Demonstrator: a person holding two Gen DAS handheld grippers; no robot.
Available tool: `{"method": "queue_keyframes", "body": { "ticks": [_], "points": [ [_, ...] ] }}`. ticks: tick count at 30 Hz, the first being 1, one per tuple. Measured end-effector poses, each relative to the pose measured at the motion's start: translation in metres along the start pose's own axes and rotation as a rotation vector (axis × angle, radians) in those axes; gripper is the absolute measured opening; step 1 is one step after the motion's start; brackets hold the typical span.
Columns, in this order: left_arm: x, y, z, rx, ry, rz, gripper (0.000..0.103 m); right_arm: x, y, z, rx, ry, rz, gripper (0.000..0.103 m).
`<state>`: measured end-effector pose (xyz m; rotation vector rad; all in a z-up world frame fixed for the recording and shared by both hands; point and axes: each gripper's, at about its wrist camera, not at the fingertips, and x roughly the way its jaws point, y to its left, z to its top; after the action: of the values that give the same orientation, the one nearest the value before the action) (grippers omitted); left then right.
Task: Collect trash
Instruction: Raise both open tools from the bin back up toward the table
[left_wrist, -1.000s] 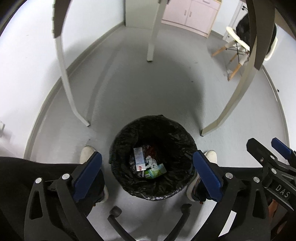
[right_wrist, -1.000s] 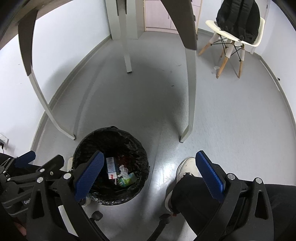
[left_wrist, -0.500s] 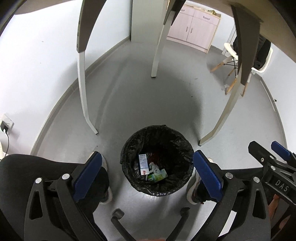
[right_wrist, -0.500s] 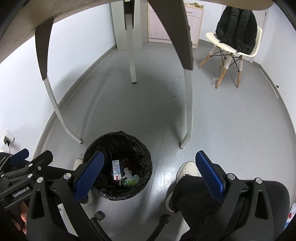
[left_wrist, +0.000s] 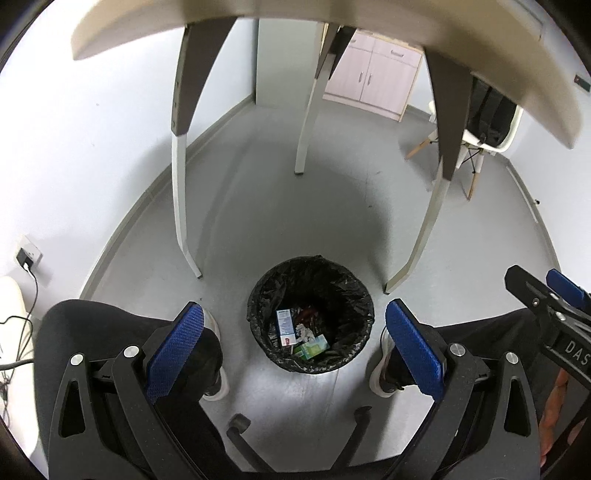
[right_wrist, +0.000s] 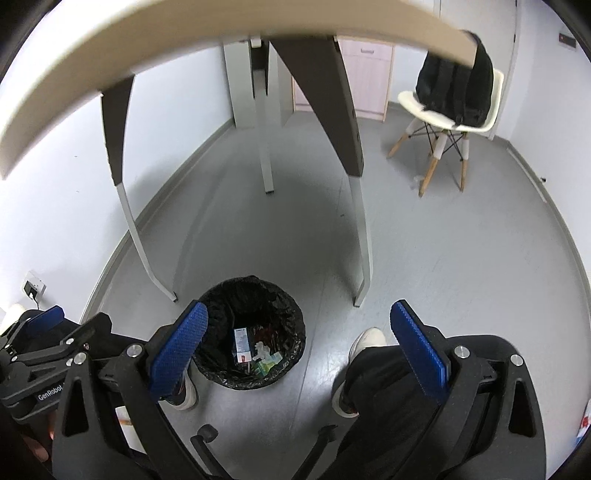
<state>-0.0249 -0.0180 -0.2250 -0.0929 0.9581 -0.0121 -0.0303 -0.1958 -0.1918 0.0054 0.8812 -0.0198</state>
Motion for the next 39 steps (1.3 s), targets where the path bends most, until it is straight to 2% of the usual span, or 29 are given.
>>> {"method": "queue_keyframes", "body": {
  "ticks": [22, 39],
  "points": [
    [-0.098, -0.001, 0.005, 0.017, -0.121, -0.020, 0.097, -0.099, 0.007, 0.008, -0.050, -0.104, -0.016, 0.095],
    [-0.134, -0.010, 0.020, 0.037, -0.159, -0.022, 0.097, -0.157, 0.003, 0.029, -0.054, -0.195, -0.017, 0.095]
  ]
}}
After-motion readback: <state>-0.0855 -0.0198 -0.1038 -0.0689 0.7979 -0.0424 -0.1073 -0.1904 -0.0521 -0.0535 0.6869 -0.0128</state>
